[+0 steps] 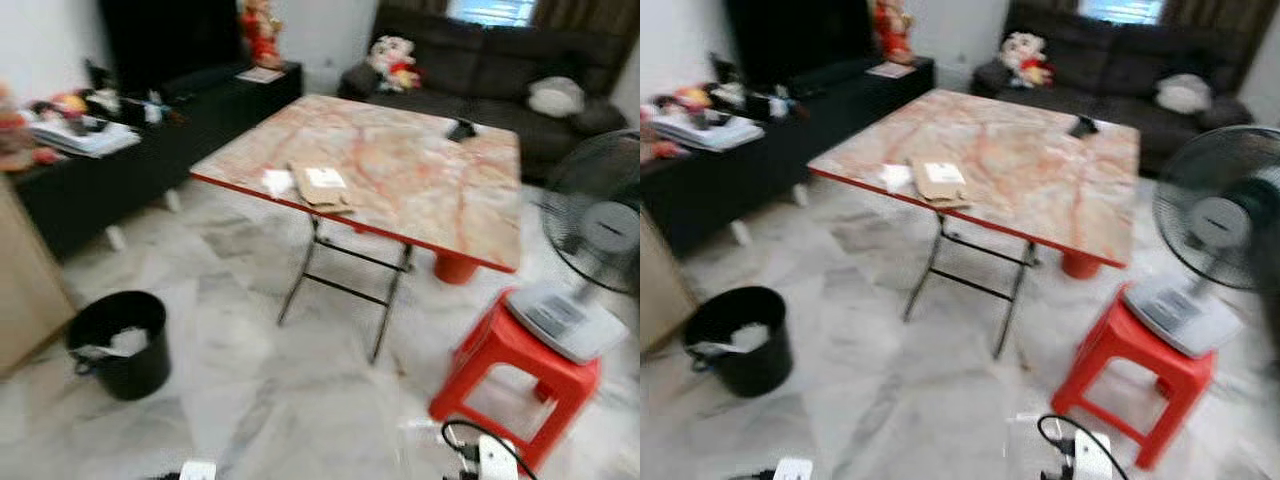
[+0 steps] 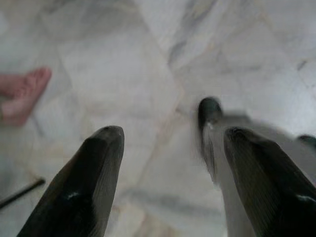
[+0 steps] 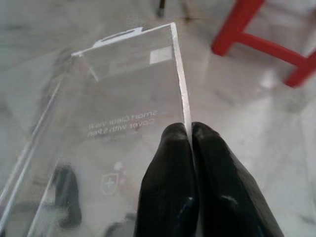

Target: Picking trash to rubbish bin

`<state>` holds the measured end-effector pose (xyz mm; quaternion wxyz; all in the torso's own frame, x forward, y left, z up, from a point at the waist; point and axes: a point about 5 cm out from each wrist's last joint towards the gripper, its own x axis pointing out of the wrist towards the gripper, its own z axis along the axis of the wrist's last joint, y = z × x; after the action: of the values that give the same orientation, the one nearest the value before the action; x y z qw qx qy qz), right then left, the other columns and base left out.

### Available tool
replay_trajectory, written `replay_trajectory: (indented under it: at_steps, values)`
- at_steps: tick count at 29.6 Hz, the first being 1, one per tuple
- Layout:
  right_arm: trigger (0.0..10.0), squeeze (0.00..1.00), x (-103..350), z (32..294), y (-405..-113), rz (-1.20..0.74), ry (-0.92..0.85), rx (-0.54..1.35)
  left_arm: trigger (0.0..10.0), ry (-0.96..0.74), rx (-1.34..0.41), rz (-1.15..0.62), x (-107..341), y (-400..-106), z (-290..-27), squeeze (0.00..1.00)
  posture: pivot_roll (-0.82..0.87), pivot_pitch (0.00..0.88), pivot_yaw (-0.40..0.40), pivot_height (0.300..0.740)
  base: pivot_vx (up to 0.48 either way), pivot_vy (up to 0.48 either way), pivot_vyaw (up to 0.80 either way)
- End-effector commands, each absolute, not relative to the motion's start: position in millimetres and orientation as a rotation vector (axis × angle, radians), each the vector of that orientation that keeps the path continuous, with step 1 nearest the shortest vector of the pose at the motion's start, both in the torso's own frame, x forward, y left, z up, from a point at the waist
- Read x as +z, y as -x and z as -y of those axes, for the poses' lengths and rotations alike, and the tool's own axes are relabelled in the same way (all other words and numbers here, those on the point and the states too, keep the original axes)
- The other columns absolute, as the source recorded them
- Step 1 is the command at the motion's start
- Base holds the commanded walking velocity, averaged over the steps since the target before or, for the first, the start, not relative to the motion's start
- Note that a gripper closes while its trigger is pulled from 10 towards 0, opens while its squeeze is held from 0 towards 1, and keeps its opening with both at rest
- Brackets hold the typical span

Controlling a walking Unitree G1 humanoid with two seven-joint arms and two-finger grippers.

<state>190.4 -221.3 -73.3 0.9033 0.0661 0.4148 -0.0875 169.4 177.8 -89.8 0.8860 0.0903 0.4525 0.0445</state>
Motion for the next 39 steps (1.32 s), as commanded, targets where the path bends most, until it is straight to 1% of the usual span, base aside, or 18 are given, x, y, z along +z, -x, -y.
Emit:
replay_trajectory:
  at_steps: [1,15,16,20,33,39]
  values:
    - [10.0,0.0,-72,224,-191,-0.855,-0.14,-0.197,10.0,-0.212,0.078,-0.942,-89,-172,-180,0.0,-0.09,0.0,-0.075,0.74,0.0,0.0,0.8]
    - [10.0,0.0,-72,226,-192,-0.859,-0.144,-0.207,10.0,-0.239,0.042,-0.925,-86,-179,-176,0.0,-0.08,0.0,-0.085,0.74,0.0,0.0,0.8]
    - [10.0,0.0,-71,227,-194,-0.853,-0.145,-0.206,10.0,-0.238,0.045,-0.919,-85,-182,-175,0.0,-0.07,0.0,-0.102,0.74,0.0,0.0,0.8]
    - [10.0,0.0,-70,225,-195,-0.851,-0.151,-0.21,10.0,-0.228,0.06,-0.917,-84,-183,-175,0.0,-0.07,0.0,-0.106,0.74,0.0,0.0,0.72]
    - [10.0,0.0,-68,226,-199,-0.841,-0.174,-0.224,10.0,-0.214,0.077,-0.919,-84,-183,-176,0.0,-0.07,0.0,-0.118,0.74,0.0,0.0,0.0]
    - [10.0,0.0,-67,229,-198,-0.827,-0.19,-0.238,10.0,-0.209,0.079,-0.922,-85,-183,-175,0.0,-0.09,0.014,-0.12,0.74,0.0,0.0,0.0]
